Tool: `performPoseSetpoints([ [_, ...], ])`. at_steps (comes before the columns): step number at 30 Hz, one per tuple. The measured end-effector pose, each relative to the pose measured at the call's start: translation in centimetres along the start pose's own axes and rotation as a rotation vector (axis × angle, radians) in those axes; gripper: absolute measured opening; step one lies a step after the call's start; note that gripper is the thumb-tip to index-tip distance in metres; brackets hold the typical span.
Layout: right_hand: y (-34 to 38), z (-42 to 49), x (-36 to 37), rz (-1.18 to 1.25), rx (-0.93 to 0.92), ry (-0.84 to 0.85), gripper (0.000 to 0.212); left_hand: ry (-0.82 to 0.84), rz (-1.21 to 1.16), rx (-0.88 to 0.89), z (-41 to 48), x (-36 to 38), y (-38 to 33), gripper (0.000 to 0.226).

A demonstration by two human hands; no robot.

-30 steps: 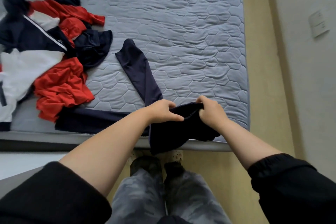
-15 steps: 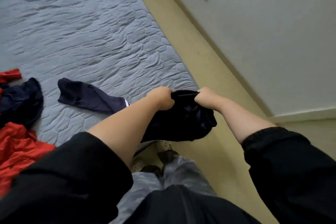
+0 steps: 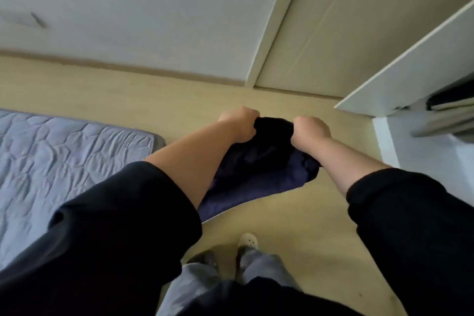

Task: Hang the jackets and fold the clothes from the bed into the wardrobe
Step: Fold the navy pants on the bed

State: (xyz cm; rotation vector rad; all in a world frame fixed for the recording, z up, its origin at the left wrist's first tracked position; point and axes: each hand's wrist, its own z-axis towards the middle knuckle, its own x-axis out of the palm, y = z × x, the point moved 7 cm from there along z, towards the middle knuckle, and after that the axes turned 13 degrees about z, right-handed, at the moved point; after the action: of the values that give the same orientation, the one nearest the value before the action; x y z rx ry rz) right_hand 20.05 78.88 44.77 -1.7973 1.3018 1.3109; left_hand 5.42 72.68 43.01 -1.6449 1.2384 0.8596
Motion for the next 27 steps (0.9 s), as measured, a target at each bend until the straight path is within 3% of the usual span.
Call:
performPoseSetpoints([
  [5, -11.2, -3.2, -6.0, -0.008, -0.002, -0.29, 0.017, -0.131, 0.239, 0.215, 4.6, -4.9, -11.6, 0.018],
  [8, -16.2, -4.9, -8.9, 0.015, 0.075, -0.347, 0.015, -0.185, 0.313, 0.304, 6.2, -7.3, -16.9, 0.018],
  [13, -19.9, -9.1, -14.8, 0.281, 0.052, -0.698, 0.024, -0.391, 0.299, 0.432, 6.2, -13.1, -21.2, 0.034],
  [18, -21.0, -11.2, -17.0, 0.244, 0.074, -0.578, 0.024, -0.239, 0.577, 0.544, 5.7, -15.8, -24.4, 0.029],
  [23, -21.3, -12.0, -19.1, 0.076, 0.225, -0.362, 0.019, -0.337, 0.613, 0.478, 4.7, -19.3, -25.4, 0.026],
  [27, -22.0, -12.8, -21.9, 0.091, 0.298, -0.276, 0.02, -0.429, 0.397, 0.395, 3.6, -21.8, -25.1, 0.01],
])
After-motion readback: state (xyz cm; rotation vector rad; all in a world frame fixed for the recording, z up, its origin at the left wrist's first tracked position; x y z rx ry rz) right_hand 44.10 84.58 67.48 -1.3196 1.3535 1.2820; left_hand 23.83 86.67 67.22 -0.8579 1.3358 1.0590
